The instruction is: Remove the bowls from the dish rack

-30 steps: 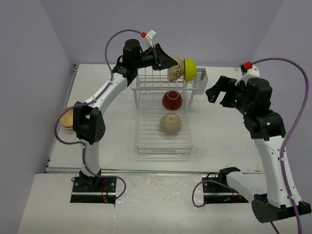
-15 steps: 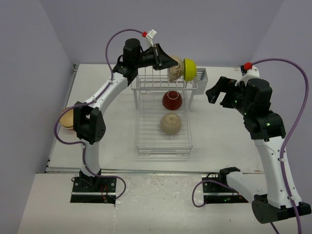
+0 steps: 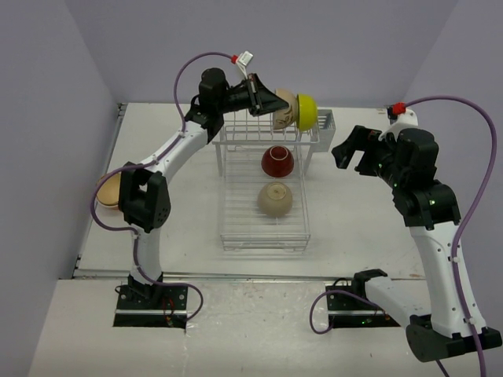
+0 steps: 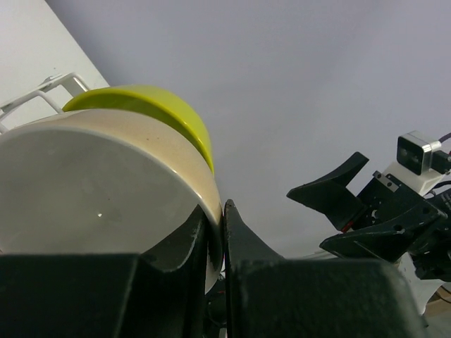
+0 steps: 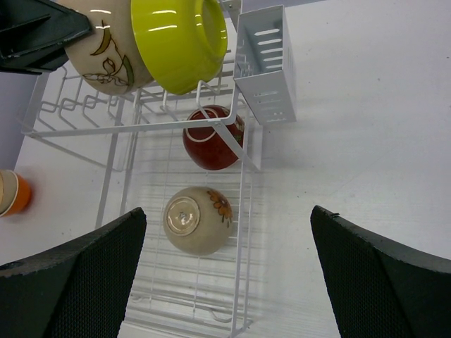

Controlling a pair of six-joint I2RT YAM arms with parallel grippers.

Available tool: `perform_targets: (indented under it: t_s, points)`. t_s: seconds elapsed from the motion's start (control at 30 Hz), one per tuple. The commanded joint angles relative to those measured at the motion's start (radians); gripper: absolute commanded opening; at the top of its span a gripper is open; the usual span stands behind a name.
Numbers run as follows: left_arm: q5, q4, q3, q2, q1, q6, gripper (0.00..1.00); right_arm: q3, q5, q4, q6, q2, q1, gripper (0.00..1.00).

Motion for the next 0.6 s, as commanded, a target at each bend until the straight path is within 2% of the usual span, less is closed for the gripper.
perform_targets:
  t_s: [0.0, 0.27, 0.57]
  points:
    - [-0.006, 0.164, -0.038, -0.040, 0.013, -0.069, 0.00, -0.003, 0.023, -0.002, -0.018, -0.009, 0.004, 0.99]
    - [-0.006, 0.471, -0.160, -0.078, 0.048, -0.238, 0.00, -0.010, 0.018, -0.002, -0.021, -0.009, 0.005, 0.99]
    - [-0.005, 0.638, -0.175, -0.087, 0.074, -0.361, 0.00, -0.011, 0.007, 0.003, -0.017, -0.003, 0.004, 0.99]
